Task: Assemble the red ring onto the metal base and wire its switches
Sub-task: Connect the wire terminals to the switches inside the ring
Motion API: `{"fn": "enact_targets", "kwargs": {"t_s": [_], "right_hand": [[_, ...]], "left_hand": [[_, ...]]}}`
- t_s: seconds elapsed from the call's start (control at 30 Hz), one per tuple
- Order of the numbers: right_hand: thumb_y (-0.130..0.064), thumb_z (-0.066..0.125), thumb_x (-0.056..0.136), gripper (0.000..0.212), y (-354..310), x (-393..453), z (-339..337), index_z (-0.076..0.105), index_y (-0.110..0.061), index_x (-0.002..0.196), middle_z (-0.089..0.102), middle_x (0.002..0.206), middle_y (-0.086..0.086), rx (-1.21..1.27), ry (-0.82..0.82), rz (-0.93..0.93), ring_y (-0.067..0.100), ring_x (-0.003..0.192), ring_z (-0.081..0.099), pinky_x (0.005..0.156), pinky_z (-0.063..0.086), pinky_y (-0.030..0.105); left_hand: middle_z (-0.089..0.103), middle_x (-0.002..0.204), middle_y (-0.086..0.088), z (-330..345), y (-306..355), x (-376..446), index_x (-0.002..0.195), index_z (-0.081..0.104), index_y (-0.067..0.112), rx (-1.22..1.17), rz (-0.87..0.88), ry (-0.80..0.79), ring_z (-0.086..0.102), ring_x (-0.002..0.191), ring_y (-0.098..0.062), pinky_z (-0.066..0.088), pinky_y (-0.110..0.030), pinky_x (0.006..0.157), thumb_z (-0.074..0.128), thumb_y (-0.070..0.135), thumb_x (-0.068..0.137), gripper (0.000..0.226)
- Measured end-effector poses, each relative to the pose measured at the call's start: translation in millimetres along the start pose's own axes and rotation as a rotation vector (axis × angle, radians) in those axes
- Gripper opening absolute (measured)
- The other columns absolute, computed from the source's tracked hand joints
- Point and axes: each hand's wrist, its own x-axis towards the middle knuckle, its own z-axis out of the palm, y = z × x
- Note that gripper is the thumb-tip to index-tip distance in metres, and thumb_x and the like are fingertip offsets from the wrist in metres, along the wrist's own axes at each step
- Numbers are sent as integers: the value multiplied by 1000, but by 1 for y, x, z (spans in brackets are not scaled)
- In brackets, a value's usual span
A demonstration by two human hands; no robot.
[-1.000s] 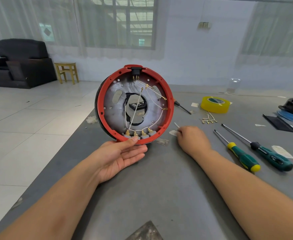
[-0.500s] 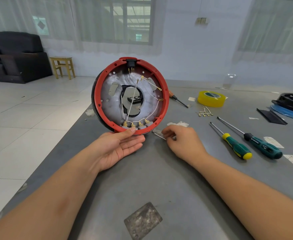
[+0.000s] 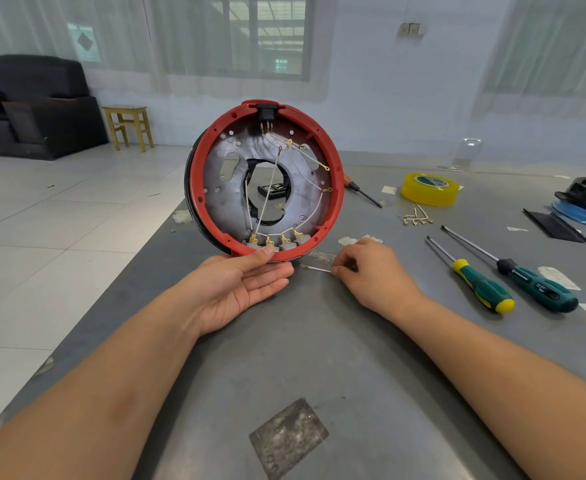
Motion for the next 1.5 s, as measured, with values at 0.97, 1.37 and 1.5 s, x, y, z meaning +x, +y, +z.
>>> {"fn": "enact_targets", "kwargs": {"t_s": [0.97, 1.37, 1.5], "right_hand": [[-27, 50, 104, 22, -11, 7, -35, 67, -23, 116, 61, 113, 8, -630, -385, -371, 30, 101, 61, 86, 52, 43], [-13, 65, 95, 6, 4, -5, -21, 69, -14, 100, 66, 94, -2, -20, 80, -485, 17, 81, 64, 77, 54, 40], [-8, 75, 87, 18, -10, -5, -12, 69, -24, 87, 70, 82, -9, 470, 218, -258, 11, 75, 72, 75, 61, 34]], "left_hand": [[75, 114, -28, -3, 0, 0, 122, 68, -8, 1, 1, 0, 78, 103, -34, 66, -39, 73, 79, 12, 76, 51], [76, 113, -27, -3, -1, 1, 119, 69, -7, -2, 4, -8, 78, 102, -33, 66, -38, 73, 78, 12, 76, 48], [75, 113, -28, -3, -2, 2, 120, 68, -9, 28, 4, -14, 78, 102, -34, 65, -37, 72, 81, 12, 74, 51]]}}
